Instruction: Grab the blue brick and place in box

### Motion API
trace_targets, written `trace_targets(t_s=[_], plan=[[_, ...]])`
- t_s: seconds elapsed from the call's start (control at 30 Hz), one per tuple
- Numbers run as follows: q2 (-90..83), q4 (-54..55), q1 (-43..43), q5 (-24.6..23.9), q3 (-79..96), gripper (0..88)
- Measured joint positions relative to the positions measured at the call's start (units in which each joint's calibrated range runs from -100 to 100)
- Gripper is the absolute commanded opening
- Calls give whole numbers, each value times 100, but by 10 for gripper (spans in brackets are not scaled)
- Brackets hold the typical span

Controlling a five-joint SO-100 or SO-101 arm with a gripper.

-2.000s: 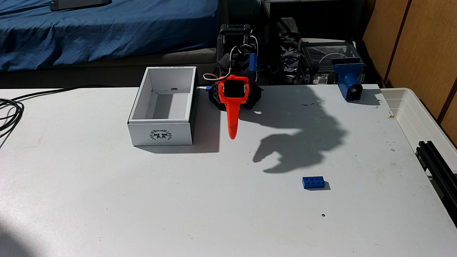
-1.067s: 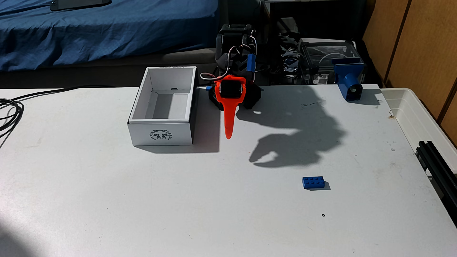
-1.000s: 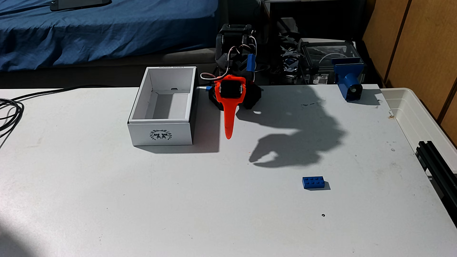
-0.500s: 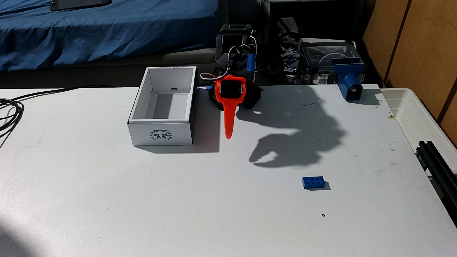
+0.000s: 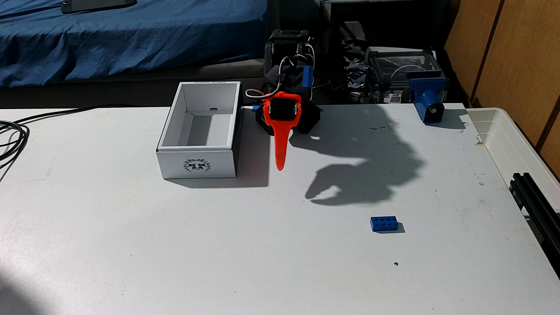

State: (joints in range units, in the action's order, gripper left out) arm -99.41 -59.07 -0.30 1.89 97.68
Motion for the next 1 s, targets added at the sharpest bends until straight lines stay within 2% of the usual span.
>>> trace_targets(t_s=[0.6, 1.0], plan=[[0, 26, -89, 5, 27, 12], [0, -246, -686, 137, -331, 12]])
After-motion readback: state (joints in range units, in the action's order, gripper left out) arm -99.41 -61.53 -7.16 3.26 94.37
